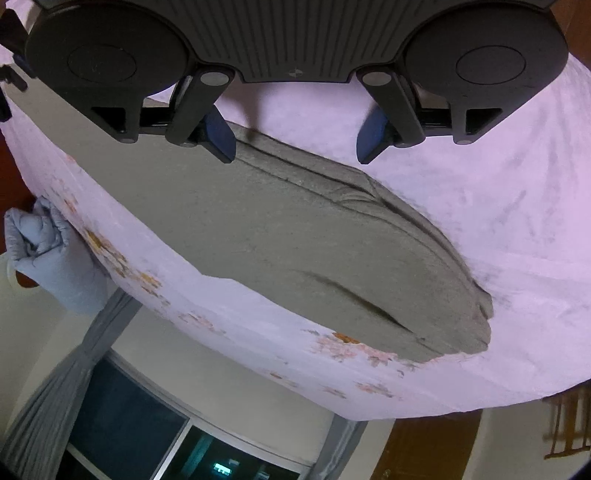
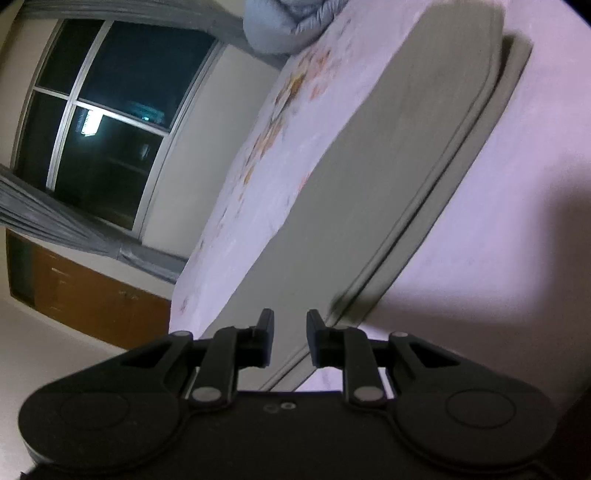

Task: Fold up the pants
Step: 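Fold the sweatpants over with the right gripper while the left gripper pinches the waistband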

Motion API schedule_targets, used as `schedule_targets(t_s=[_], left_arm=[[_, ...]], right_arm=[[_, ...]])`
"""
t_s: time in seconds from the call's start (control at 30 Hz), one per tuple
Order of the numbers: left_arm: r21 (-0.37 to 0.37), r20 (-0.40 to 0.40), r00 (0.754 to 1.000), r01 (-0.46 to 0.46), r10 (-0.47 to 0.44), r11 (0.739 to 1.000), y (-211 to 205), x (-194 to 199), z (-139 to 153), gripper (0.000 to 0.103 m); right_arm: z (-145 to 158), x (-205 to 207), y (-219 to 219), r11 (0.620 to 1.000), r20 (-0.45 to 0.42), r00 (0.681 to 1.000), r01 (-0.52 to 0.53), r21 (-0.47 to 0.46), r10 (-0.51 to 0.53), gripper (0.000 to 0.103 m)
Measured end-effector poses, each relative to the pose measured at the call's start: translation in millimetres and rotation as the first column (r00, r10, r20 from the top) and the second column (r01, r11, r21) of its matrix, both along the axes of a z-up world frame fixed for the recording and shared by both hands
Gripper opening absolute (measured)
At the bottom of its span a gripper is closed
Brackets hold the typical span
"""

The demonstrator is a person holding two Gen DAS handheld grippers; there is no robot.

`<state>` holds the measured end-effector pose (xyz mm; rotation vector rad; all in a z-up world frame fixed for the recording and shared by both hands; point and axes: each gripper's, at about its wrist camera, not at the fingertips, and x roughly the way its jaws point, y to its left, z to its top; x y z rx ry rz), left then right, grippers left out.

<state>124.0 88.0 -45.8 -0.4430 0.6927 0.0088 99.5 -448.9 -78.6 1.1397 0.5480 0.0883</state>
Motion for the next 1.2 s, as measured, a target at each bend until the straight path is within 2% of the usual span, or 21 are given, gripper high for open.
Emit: schedule_targets(t_s=[0.1, 0.27, 0.53, 0.57, 0.6, 0.77, 0.87, 0.97, 1.07, 1.2], left_arm=[[-0.024, -0.008, 1.000, -0.006, 0.006, 1.000, 1.8, -3.7, -4.3, 0.072], [-0.018, -0.001, 1.000, 0.012, -0.012, 1.000, -2.3, 1.4, -3.0, 0.072], [-0.014, -0.014, 0.999, 0.030, -0.030, 0.999, -12.8, 17.1, -4.4, 0.072], [-0.011, -0.016, 0.999, 0.031, -0.032, 0.999, -13.4, 18.4, -4.5, 0.072], [-0.008, -0.019, 0.999, 0.032, -0.032, 0.999, -13.1, 19.7, -5.0, 0.072], [-0.009, -0.018, 0.999, 0.036, -0.036, 0.999, -10.9, 18.3, -5.9, 0.072], [-0.015, -0.021, 0.999, 0.032, -0.032, 0.999, -11.2, 17.7, -6.1, 0.072], [0.004, -0.024, 0.999, 0.046, -0.046, 0.999, -13.4, 18.5, -2.0, 0.072], [0.009, -0.001, 0.998, 0.059, -0.059, 0.998, -18.1, 19.8, 7.9, 0.072], [0.036, 0.037, 0.988, 0.147, -0.148, 0.988, -54.4, 36.1, 28.6, 0.072]], right_arm=[[-3.2, 11.0, 9.2, 0.999, -0.009, 1.000, -0.024, 0.043, 0.024, 0.015], [-12.4, 16.7, 10.5, 0.996, -0.086, 0.995, -0.040, 0.082, 0.047, 0.016], [-31.5, 24.6, 22.0, 0.983, -0.095, 0.994, -0.038, 0.179, 0.055, 0.016], [-31.4, 24.9, 23.7, 0.984, -0.089, 0.994, -0.044, 0.172, 0.060, 0.013], [-29.3, 26.9, 25.6, 0.987, -0.086, 0.994, -0.060, 0.148, 0.074, 0.000], [-0.5, 20.8, 33.4, 0.995, -0.023, 0.995, -0.097, 0.019, 0.097, 0.000], [-15.5, 22.1, 34.3, 0.993, -0.099, 0.989, -0.114, -0.026, 0.111, 0.000], [-29.0, 19.8, 30.4, 0.995, -0.098, 0.991, -0.094, 0.024, 0.095, 0.000], [-17.9, 16.8, 31.0, 0.994, -0.086, 0.991, -0.104, -0.011, 0.103, 0.000], [-22.0, 19.2, 31.5, 0.993, -0.098, 0.989, -0.115, -0.012, 0.113, 0.000]])
